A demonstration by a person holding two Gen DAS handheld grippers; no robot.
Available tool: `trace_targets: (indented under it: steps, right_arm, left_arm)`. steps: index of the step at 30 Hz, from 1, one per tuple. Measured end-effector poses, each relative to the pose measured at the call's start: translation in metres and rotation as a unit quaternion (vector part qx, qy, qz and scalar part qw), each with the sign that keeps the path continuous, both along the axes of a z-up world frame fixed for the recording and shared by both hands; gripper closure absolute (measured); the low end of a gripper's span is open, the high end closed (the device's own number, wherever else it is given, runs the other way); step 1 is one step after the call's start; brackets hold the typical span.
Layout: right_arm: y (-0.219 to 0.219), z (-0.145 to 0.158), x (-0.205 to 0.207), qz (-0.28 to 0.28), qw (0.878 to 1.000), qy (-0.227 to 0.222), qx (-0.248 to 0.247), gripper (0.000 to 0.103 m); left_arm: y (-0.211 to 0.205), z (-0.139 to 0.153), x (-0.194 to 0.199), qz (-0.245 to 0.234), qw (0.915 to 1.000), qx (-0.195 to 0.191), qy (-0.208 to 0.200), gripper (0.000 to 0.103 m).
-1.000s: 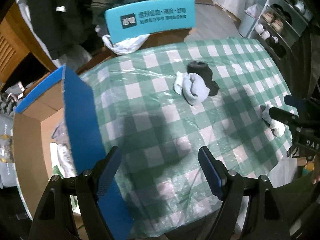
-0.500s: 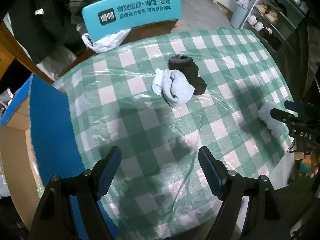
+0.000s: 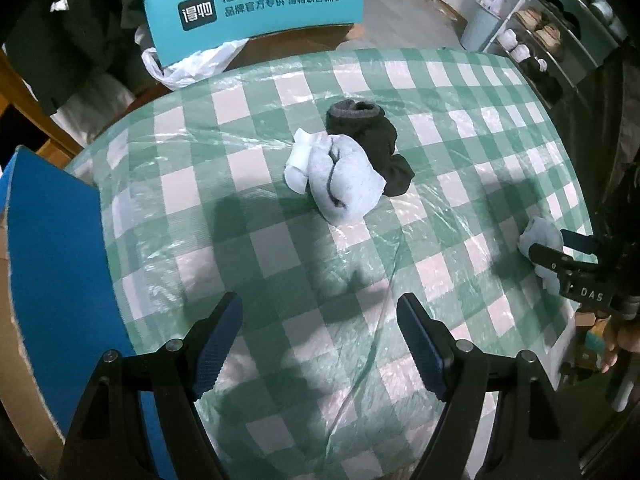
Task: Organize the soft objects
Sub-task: 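Move both grippers back over the table toward the white socks, then grasp the grey sock with the left gripper while the right grasps the white sock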
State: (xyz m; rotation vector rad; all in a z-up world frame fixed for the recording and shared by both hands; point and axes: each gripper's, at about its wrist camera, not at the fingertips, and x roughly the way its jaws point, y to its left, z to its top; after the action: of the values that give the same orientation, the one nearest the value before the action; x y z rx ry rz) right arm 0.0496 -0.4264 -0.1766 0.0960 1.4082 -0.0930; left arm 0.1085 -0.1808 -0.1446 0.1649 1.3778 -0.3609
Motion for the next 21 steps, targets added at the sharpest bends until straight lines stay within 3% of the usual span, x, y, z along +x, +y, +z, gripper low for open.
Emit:
trace_targets:
  steps: [13,16,21]
  right_arm:
    - [-0.006,-0.026,0.003,-0.003,1.0,0.019,-0.007,0.034]
    - [-0.004,-0.028,0.006,0.001,1.0,0.018,-0.003,0.05]
    - [0.0,-0.027,0.006,0.003,1.0,0.01,0.014,0.057]
  left_arm:
    - [-0.008,-0.019,0.023,0.023,0.9993,-0.025,0.017,0.021]
    - [-0.012,-0.02,0.028,0.025,0.9993,-0.026,0.014,0.021]
    - [-0.022,-0.022,0.035,0.025,0.9993,-0.027,0.007,0.021]
